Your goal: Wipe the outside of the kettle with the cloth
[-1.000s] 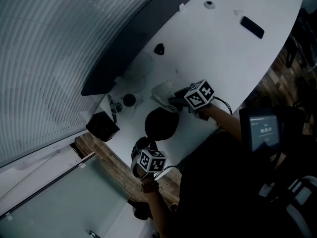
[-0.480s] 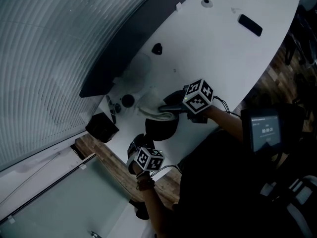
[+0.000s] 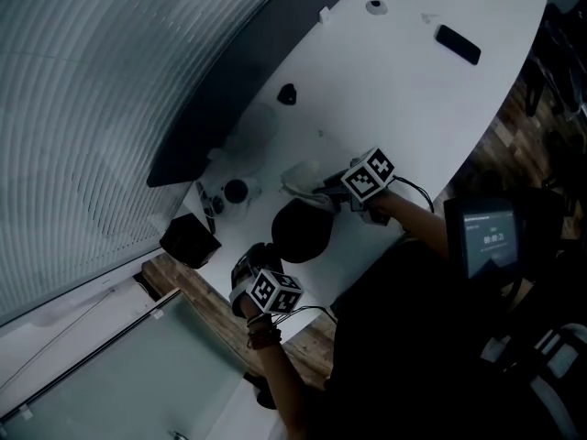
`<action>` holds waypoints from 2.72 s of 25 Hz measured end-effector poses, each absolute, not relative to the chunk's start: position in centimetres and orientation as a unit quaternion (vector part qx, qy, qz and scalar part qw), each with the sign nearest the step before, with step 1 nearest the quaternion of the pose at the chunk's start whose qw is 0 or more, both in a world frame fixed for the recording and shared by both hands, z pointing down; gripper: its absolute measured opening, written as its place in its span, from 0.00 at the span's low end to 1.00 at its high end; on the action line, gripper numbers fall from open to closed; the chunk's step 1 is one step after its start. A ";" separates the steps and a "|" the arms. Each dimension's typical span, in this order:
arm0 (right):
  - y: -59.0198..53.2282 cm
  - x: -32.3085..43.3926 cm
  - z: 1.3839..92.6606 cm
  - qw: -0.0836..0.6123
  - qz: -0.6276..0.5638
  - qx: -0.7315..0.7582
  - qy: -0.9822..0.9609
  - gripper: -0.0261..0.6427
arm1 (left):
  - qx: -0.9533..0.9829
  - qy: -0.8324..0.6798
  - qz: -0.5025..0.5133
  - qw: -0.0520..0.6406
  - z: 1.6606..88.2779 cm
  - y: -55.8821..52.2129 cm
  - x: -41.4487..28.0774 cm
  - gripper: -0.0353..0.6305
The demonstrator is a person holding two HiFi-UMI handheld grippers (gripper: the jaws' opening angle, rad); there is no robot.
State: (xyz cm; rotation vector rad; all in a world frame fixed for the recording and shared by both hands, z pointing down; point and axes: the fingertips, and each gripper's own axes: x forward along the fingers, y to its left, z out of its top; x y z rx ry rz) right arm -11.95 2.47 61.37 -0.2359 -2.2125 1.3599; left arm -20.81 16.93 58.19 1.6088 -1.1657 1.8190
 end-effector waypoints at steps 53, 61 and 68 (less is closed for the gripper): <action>1.4 -14.8 50.9 0.124 0.412 -0.186 -0.884 0.14 | 0.647 -0.346 0.657 0.174 59.0 12.9 -21.9 0.26; 1.0 -15.3 55.8 0.176 0.472 -0.123 -0.855 0.14 | 0.647 -0.355 0.652 0.174 58.7 12.4 -21.6 0.26; 1.3 -11.5 64.5 0.260 0.537 -0.046 -0.801 0.14 | 0.648 -0.356 0.649 0.178 58.6 12.4 -21.5 0.26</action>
